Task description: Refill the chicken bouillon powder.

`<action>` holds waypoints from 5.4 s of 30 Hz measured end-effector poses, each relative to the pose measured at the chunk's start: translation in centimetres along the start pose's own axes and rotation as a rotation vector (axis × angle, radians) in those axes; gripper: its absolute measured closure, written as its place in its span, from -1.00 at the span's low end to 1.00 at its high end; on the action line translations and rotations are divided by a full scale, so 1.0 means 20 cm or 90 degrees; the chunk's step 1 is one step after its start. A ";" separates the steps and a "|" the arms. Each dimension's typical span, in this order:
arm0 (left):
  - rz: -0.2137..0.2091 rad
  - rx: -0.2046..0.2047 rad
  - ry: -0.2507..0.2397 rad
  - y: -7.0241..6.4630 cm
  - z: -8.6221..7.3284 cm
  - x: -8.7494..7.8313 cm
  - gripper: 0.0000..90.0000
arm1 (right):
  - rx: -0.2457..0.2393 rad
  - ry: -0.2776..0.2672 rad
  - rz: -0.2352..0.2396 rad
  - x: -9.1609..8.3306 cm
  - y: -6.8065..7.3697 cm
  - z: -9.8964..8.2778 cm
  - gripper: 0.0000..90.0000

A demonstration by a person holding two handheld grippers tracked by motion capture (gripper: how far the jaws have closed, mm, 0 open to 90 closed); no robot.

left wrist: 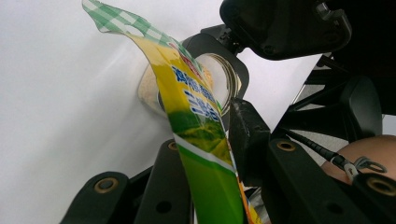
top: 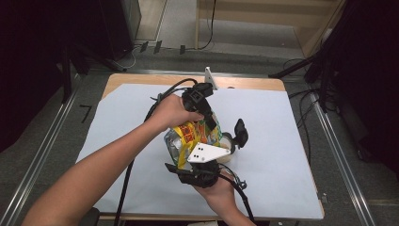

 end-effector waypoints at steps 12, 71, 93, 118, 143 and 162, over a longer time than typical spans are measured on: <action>0.002 0.006 -0.002 -0.01 0.00 0.00 0.75 | 0.000 0.003 -0.001 0.00 0.00 -0.01 0.47; -0.014 0.003 -0.008 -0.01 0.03 0.02 0.73 | -0.005 0.009 -0.008 -0.01 -0.03 -0.01 0.47; -0.016 0.004 0.004 -0.01 0.02 0.03 0.72 | -0.019 0.008 -0.013 -0.01 -0.02 -0.03 0.53; -0.018 0.007 0.011 -0.01 0.02 0.02 0.71 | -0.021 0.003 -0.010 -0.02 -0.01 -0.02 0.53; -0.016 0.005 0.002 -0.02 0.03 0.02 0.70 | -0.022 0.008 -0.016 -0.02 -0.02 -0.03 0.56; -0.015 0.001 -0.008 -0.02 0.04 0.03 0.70 | -0.019 0.021 -0.027 -0.01 -0.02 -0.03 0.64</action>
Point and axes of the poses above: each handheld gripper's, and its own axes: x roughly forward along the jaws, z roughly out of its top, y roughly to its left, the point moved 4 cm from there along x, roughly forward along the jaws, and after that the axes turned 4 degrees about y, right-handed, at the moved point
